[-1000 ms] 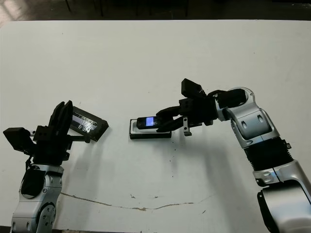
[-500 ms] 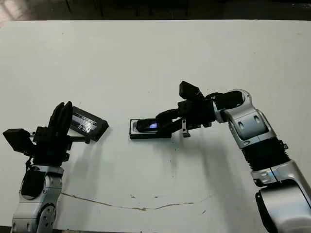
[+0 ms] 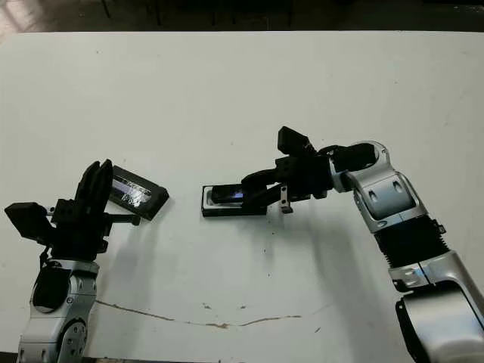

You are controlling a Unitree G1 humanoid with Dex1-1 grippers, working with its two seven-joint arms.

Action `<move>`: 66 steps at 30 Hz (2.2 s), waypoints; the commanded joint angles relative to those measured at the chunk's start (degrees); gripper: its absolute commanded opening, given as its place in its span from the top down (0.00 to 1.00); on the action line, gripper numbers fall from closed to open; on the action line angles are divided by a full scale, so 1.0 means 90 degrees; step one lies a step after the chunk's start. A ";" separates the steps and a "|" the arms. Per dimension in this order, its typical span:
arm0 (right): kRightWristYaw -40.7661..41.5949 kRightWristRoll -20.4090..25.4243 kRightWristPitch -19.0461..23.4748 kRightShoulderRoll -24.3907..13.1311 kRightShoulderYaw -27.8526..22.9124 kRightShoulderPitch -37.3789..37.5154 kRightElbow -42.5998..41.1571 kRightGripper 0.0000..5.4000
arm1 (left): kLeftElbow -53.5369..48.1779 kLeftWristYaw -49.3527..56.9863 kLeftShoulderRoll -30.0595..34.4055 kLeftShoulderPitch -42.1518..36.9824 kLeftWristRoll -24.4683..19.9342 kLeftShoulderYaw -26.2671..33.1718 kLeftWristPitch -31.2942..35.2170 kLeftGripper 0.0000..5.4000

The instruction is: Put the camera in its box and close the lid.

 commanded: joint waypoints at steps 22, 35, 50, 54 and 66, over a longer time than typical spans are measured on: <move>0.0002 -0.0257 0.0001 -0.0063 0.0152 0.0078 -0.0162 0.96 | 0.0074 0.0064 -0.0049 0.0201 0.0109 -0.0024 -0.0024 1.00; -0.0050 -0.0441 -0.0167 0.0018 0.0256 0.0118 -0.0112 0.96 | 0.0081 0.0045 -0.0071 0.0210 0.0077 -0.0022 0.0017 1.00; -0.0021 -0.0840 -0.0330 0.0353 0.0814 -0.0209 -0.0150 0.96 | 0.0109 0.0053 -0.0083 0.0195 0.0133 -0.0049 -0.0042 1.00; -0.0022 -0.0993 -0.0364 0.0351 0.0959 -0.0310 -0.0141 0.96 | 0.0090 0.0079 -0.0072 0.0215 0.0200 -0.0051 -0.0034 1.00; -0.0113 -0.0998 -0.0557 -0.0104 0.0392 -0.0486 -0.0620 0.62 | 0.0066 0.0073 -0.0060 0.0187 0.0152 -0.0022 0.0034 1.00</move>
